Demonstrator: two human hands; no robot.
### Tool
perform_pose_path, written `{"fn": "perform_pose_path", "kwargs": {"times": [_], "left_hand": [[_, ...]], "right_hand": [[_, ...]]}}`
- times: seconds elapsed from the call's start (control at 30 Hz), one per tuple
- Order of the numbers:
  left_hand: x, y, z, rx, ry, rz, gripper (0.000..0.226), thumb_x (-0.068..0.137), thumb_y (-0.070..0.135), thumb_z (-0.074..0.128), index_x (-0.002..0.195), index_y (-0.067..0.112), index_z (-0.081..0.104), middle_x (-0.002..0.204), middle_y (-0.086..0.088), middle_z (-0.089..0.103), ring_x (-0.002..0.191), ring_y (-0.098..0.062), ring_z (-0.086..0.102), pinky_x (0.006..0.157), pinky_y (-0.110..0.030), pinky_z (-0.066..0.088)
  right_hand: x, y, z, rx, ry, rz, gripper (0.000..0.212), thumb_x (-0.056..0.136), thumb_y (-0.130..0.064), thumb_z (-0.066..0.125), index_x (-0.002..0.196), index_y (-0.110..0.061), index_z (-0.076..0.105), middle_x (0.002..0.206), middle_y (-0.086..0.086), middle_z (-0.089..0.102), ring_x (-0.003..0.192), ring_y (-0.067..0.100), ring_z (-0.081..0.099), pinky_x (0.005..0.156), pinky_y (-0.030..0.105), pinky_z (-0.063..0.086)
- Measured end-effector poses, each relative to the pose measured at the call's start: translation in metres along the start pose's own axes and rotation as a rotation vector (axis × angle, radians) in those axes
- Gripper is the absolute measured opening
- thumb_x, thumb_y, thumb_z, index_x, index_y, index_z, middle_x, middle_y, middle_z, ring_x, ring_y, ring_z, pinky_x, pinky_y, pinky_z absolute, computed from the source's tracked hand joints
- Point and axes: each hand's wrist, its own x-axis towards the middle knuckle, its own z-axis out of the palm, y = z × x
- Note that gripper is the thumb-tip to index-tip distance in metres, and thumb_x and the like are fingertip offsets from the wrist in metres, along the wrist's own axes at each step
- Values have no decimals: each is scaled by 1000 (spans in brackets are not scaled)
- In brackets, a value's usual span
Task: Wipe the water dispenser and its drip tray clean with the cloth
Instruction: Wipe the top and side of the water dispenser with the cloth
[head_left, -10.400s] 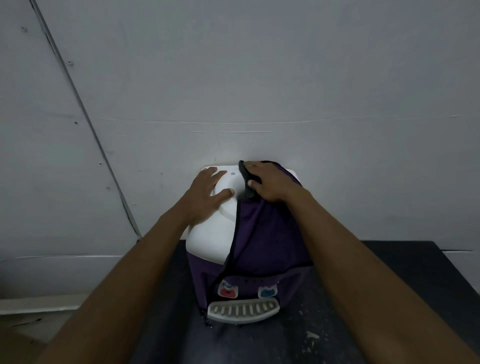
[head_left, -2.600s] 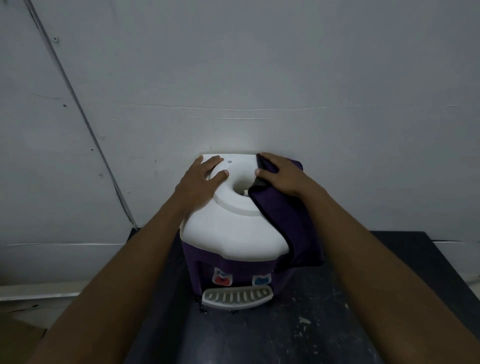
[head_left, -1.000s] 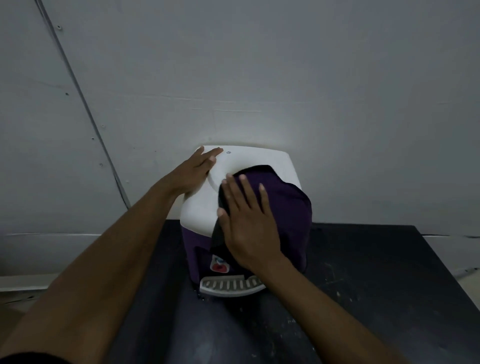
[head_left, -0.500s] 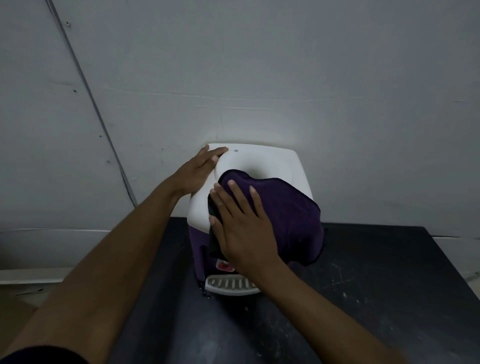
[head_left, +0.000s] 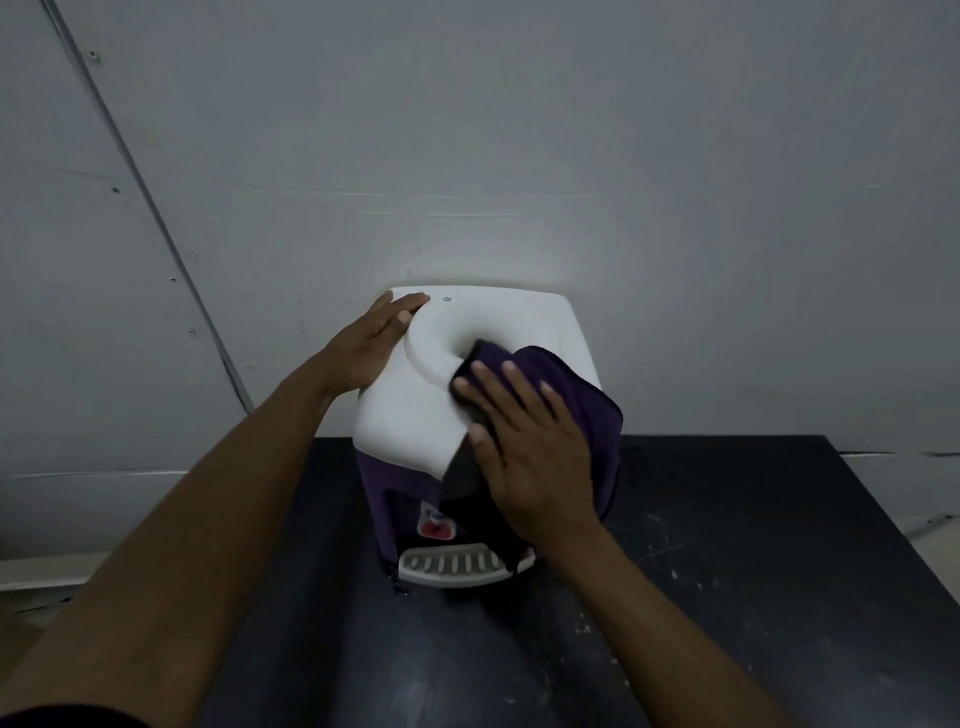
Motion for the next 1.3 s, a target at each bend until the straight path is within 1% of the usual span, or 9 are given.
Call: {"fn": "perform_pose_path", "kwargs": {"times": [0.13,0.27,0.4,0.63,0.77,0.87,0.97,1.07,1.3], "left_hand": [[-2,1,2,-15,24,-8,44,110,45,27,151,40,41,156,28,29,152,2,4,114,-22,9],[-2,4,6,-39,74,-29,41,110,43,30,148,43,45,144,33,29,152,1,8,112,-21,11],[-1,6,8,-33,95,-36,40,110,41,30,147,43,46,143,32,30,152,0,9,112,-20,11],[-4,8,11,-44,113,-44,40,111,39,28,147,40,47,156,22,35,152,0,8,114,-21,11],[-4,12,12,-74,109,-66,44,107,56,28,145,44,48,155,24,33,150,3,10,119,-28,12],[1,18,9,-35,58,-97,53,100,63,42,147,39,44,149,26,32,150,-2,19,120,-34,19],[4,24,12,-36,83,-131,57,98,55,54,148,31,43,150,18,38,139,-2,34,114,-31,28],[1,29,24,-54,220,-115,46,97,51,56,139,32,51,140,23,45,127,3,43,102,-24,31],[-1,35,30,9,287,-122,41,99,47,54,136,30,55,144,19,48,118,4,43,99,-24,28]], "right_hand": [[2,30,-16,191,23,277,48,110,-34,36,158,-30,40,165,-14,34,154,8,27,127,38,22],[27,46,-21,250,-140,422,52,113,-37,29,163,-28,25,169,-13,21,157,7,13,127,35,17],[59,61,-24,363,-273,541,52,112,-45,21,163,-33,21,171,-14,18,158,9,8,123,44,19],[94,85,-16,478,-306,580,52,112,-42,26,161,-26,30,167,0,31,153,20,28,121,42,21],[104,93,-13,517,-325,591,51,112,-40,27,161,-27,30,168,-3,28,155,17,24,124,40,17],[113,99,-10,554,-336,598,51,113,-37,28,162,-24,27,169,-4,27,155,15,23,123,34,16],[122,104,-6,575,-346,609,52,113,-34,28,163,-20,24,170,-3,25,156,16,22,125,33,15],[122,107,-3,607,-332,622,52,113,-33,30,163,-21,25,169,-3,26,155,16,24,126,33,16],[102,113,-3,723,-283,715,52,112,-40,29,163,-28,27,166,-1,33,152,19,31,125,34,22]]}}
